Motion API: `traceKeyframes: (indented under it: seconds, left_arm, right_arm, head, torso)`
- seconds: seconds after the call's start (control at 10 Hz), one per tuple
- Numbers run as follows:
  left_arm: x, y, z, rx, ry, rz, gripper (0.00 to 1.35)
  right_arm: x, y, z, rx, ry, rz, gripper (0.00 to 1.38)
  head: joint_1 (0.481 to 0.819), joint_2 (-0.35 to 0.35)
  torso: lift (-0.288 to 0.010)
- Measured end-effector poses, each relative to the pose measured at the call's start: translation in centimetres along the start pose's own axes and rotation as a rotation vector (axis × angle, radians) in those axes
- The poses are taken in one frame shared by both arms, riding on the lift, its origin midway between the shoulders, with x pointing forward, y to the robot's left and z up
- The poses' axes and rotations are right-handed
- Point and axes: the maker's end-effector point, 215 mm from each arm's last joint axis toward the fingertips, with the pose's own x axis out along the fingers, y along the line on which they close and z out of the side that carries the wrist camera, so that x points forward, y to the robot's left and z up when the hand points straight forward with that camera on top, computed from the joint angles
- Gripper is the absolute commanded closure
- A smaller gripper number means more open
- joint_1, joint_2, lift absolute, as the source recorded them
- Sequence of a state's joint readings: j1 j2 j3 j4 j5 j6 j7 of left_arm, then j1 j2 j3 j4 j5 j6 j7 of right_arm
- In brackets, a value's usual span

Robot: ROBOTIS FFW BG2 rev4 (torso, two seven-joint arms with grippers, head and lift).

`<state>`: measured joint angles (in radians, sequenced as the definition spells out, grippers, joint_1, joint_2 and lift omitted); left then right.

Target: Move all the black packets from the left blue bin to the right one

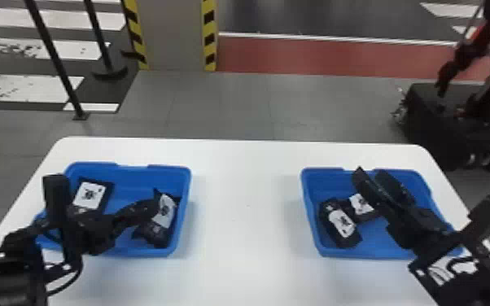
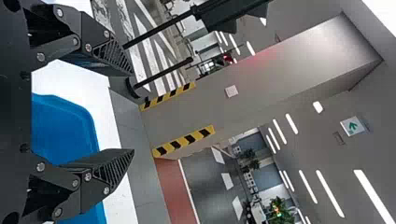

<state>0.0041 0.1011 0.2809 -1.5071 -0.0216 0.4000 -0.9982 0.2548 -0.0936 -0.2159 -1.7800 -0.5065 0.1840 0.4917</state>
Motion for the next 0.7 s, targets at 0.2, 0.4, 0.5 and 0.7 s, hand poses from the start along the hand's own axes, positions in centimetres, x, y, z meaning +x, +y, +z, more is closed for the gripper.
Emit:
traceKeyframes:
  seconds: [0.2, 0.4, 0.5, 0.7]
  left_arm:
    - [-2.5, -1.3, 2.3, 0.041, -0.017, 0.014, 1.21]
    - [-4.2, -2.9, 5.1, 0.085, -0.049, 0.008, 1.21]
    - [-4.5, -3.9, 6.3, 0.096, -0.075, -0.014, 1.21]
    - [-4.2, -5.9, 8.1, 0.087, -0.144, -0.078, 1.21]
  right_arm:
    - [0.4, 1.1, -0.2, 0.014, 0.000, 0.024, 0.49]
    - [1.0, 2.6, -0.8, 0.032, 0.005, 0.053, 0.49]
    - [1.3, 3.6, -1.3, 0.045, 0.016, 0.075, 0.49]
    - [2.1, 5.8, -3.0, 0.078, 0.060, 0.136, 0.49]
  head:
    - [0.695, -0.014]
    - [0.695, 0.009]
    - [0.695, 0.013]
    - [0.695, 0.028]
  torso:
    - [-0.110]
    - [-0.110]
    - [-0.110]
    - [-0.110]
